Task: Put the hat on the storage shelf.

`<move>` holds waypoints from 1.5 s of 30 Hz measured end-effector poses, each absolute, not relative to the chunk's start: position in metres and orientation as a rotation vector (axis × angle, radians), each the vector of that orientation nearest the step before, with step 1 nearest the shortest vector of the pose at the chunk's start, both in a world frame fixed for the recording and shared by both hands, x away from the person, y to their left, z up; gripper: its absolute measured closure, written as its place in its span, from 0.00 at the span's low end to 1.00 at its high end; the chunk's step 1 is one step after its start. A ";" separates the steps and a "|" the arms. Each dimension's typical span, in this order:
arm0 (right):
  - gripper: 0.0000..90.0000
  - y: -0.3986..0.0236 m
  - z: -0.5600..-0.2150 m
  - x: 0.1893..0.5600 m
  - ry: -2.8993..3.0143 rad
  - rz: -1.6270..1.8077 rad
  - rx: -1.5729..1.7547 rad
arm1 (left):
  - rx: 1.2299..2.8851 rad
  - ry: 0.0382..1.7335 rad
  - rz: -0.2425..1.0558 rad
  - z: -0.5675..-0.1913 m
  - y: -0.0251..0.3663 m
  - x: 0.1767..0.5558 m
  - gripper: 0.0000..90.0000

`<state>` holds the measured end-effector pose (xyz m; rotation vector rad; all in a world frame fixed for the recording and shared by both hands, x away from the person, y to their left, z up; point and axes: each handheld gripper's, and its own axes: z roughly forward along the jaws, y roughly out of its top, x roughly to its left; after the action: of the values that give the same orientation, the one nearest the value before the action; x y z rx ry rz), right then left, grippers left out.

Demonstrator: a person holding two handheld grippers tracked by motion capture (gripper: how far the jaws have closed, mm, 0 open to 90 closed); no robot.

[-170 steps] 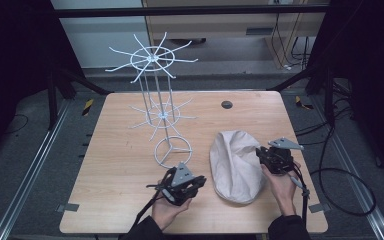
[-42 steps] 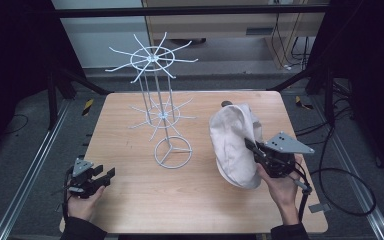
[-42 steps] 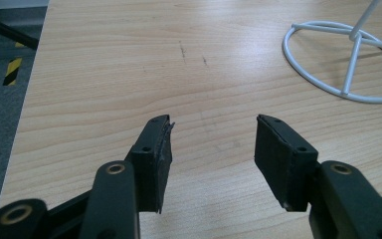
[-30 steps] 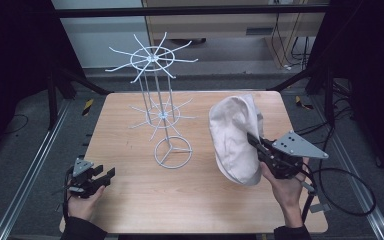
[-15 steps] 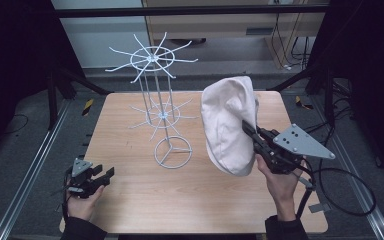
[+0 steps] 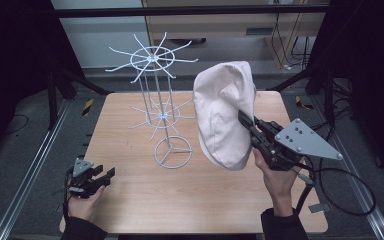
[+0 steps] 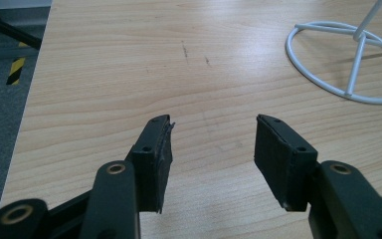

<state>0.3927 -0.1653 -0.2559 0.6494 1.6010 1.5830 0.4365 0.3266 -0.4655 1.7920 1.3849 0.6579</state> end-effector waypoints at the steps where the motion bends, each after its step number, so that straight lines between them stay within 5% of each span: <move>1: 0.98 -0.165 -0.254 0.392 1.595 1.585 0.641 | 1.795 1.384 0.659 -0.466 0.327 0.437 0.54; 45: 0.98 -0.095 -0.203 0.391 1.522 1.645 0.464 | 1.795 1.390 0.664 -0.466 0.327 0.436 0.54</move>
<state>0.3912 -0.0953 -0.2034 0.4640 1.5218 1.6449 0.4363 0.3266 -0.4658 1.7946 1.3900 0.6639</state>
